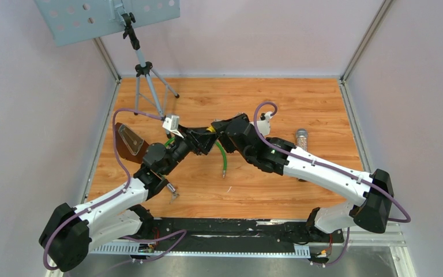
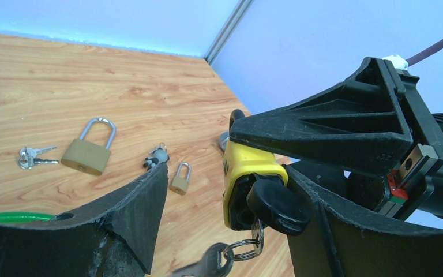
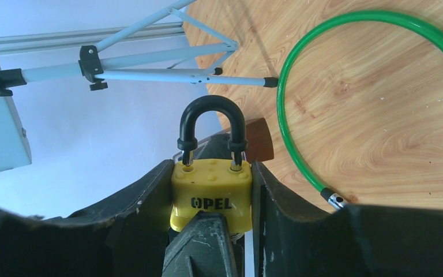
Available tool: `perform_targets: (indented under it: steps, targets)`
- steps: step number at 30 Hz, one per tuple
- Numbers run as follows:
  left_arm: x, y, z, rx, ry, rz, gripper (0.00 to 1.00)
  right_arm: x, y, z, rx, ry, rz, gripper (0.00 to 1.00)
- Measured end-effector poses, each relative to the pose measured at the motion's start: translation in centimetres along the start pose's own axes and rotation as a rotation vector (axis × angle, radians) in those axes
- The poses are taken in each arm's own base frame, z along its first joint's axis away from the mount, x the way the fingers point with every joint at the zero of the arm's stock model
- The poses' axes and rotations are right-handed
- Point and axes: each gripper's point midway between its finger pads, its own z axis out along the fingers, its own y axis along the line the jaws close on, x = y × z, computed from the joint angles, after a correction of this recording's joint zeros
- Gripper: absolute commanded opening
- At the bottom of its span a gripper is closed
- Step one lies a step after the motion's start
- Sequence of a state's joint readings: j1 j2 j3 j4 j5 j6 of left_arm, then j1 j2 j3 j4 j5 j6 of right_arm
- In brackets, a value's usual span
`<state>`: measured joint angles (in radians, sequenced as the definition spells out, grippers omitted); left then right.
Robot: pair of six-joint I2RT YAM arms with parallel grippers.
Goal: Lock with the key
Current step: Pick up the lock from the center of the board, then lock the lock.
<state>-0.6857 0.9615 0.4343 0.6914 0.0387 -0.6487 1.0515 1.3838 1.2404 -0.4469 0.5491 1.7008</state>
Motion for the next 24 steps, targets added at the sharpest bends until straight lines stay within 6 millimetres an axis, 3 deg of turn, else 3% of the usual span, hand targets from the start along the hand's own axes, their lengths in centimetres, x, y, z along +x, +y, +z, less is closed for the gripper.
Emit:
perform_targets:
  steps: [2, 6, 14, 15, 17, 18, 19, 22, 24]
  targets:
    - [-0.3, -0.1, 0.1, 0.003, -0.013, 0.0, 0.72, 0.0, 0.0, 0.0, 0.0, 0.0, 0.001, 0.39]
    - [-0.4, -0.3, 0.2, 0.015, -0.023, -0.007, 0.54, 0.0, 0.0, 0.0, 0.0, 0.0, 0.0, 0.39]
    - [0.2, -0.8, 0.7, 0.049, -0.01, -0.035, 0.53, -0.2, -0.2, 0.1, 0.007, -0.009, -0.005, 0.41]
    - [0.4, -0.8, 0.8, 0.049, -0.005, -0.04, 0.5, -0.2, -0.2, 0.1, 0.008, -0.009, -0.006, 0.41]
    - [0.5, -0.9, 0.8, 0.054, -0.001, -0.047, 0.33, -0.3, -0.3, 0.1, 0.01, -0.012, -0.007, 0.44]
    - [0.5, -1.1, 0.8, 0.063, 0.0, -0.053, 0.12, -0.3, -0.3, 0.1, 0.01, -0.014, -0.008, 0.46]
    - [0.5, -1.2, 0.8, 0.065, 0.0, -0.052, 0.02, -0.4, -0.3, 0.2, 0.01, -0.014, -0.008, 0.5]
    - [0.5, -1.3, 0.8, 0.07, 0.0, -0.053, 0.0, -0.4, -0.3, 0.2, 0.009, -0.015, -0.006, 0.69]
    - [0.8, -0.6, 0.8, 0.04, 0.011, -0.054, 0.0, -0.3, 0.0, 0.2, -0.001, -0.005, -0.009, 0.87]
